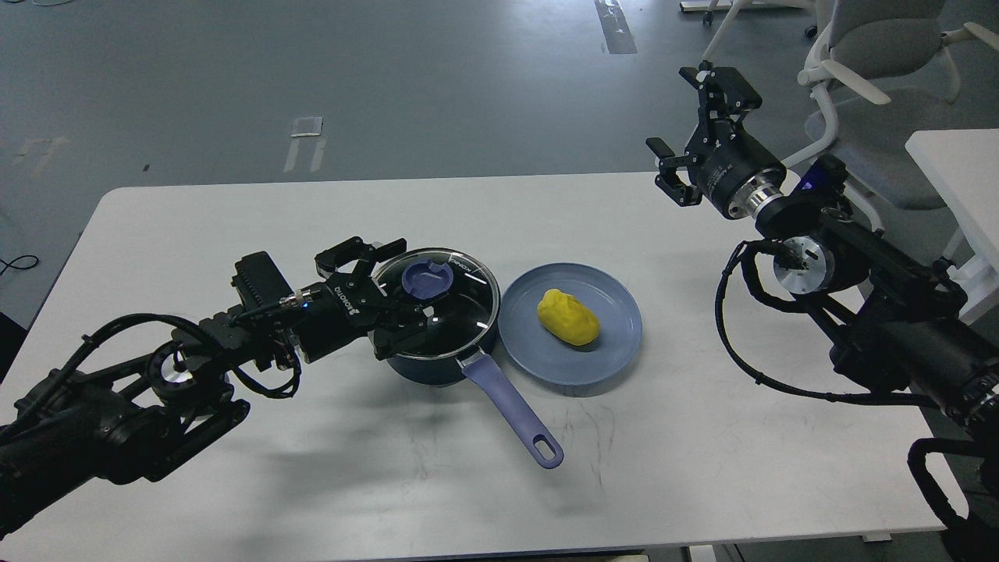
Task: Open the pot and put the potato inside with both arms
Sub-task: 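Close the left gripper on the glass lid knob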
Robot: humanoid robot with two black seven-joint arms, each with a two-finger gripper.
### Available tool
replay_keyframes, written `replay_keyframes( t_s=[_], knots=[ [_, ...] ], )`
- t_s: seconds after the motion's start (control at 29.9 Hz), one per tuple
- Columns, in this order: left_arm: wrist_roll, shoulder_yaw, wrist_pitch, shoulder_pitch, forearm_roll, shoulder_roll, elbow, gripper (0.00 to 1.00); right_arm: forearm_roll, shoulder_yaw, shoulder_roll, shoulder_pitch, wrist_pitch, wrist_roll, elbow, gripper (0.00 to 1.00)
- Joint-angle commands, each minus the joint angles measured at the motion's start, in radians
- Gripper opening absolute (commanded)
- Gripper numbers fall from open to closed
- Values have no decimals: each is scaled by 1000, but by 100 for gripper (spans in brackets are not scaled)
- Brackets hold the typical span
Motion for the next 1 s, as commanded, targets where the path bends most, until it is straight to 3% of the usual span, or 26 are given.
replay_keyframes(
  t_s=[0.0,0.37,0.54,0.7,0.84,0.97],
  knots=[
    [0,1,1,0,1,-14,9,98,1,6,-12,0,-1,-1,0,100],
    [0,1,1,-1,1,-26,23,96,0,6,-28,-3,-1,1,0,100],
    [0,8,1,-1,0,-35,54,88,0,6,-29,-8,-1,2,0,100],
    [0,70,1,-14,0,-35,58,72,0,6,-32,-12,-1,2,-9,100],
    [0,71,1,-17,0,-32,61,47,0,6,-32,-14,1,2,-14,100],
    [0,70,1,-18,-3,-29,60,39,0,6,-32,-15,1,2,-14,100]
  ],
)
